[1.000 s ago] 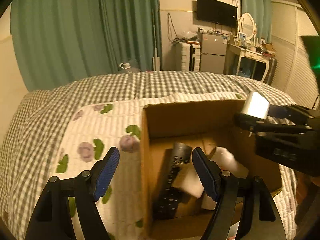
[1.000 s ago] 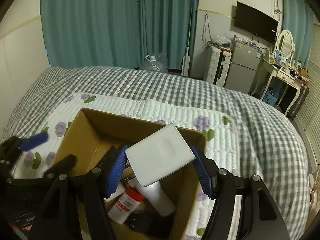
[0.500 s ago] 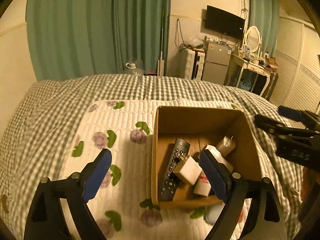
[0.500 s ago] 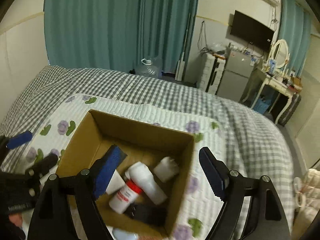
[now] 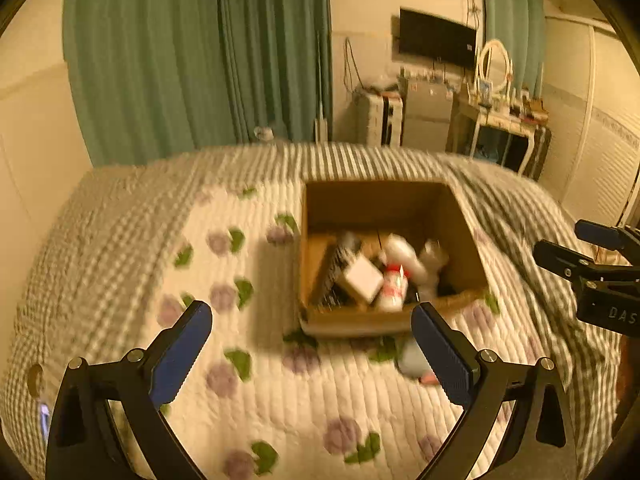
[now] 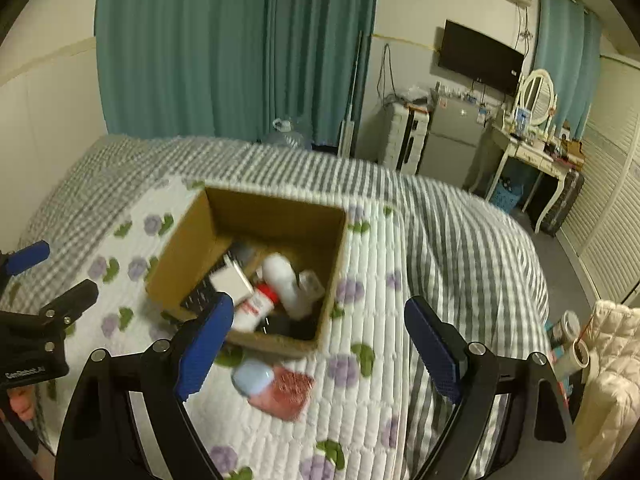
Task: Organize rigid objects
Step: 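Grasp the blue earbud case with the left gripper while the right grasps the pink card case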
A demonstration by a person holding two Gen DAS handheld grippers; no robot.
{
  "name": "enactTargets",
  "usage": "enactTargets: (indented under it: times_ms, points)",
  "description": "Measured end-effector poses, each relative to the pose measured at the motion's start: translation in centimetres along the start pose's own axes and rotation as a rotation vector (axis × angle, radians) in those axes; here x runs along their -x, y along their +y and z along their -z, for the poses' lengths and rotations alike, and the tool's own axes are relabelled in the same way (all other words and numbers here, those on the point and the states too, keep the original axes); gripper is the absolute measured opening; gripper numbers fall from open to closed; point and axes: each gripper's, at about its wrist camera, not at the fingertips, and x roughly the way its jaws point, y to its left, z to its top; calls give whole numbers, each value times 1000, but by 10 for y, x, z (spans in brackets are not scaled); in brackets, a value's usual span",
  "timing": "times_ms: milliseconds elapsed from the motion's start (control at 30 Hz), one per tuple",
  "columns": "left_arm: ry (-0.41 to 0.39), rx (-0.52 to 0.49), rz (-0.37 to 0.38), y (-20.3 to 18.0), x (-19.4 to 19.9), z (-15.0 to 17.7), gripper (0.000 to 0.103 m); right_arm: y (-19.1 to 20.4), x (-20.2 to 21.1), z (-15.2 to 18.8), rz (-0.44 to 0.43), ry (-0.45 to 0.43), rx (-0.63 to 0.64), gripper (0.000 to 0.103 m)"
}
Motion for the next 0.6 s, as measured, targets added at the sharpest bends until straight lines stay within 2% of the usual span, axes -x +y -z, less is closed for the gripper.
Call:
enactTargets:
  times_ms: [233, 333, 500, 600]
  points:
    - [122, -15, 35, -38, -56, 47, 102, -17, -62, 52, -20, 89, -17, 88]
    - [189, -43, 43, -57, -87, 60, 102, -22, -86, 69, -58, 139, -27, 88]
    - [239, -107, 70, -85, -122, 70, 100, -26, -115, 85, -46, 175, 23, 88]
    - [252, -113, 107, -97, -137, 75, 100, -34, -128, 91, -38, 189, 21, 88]
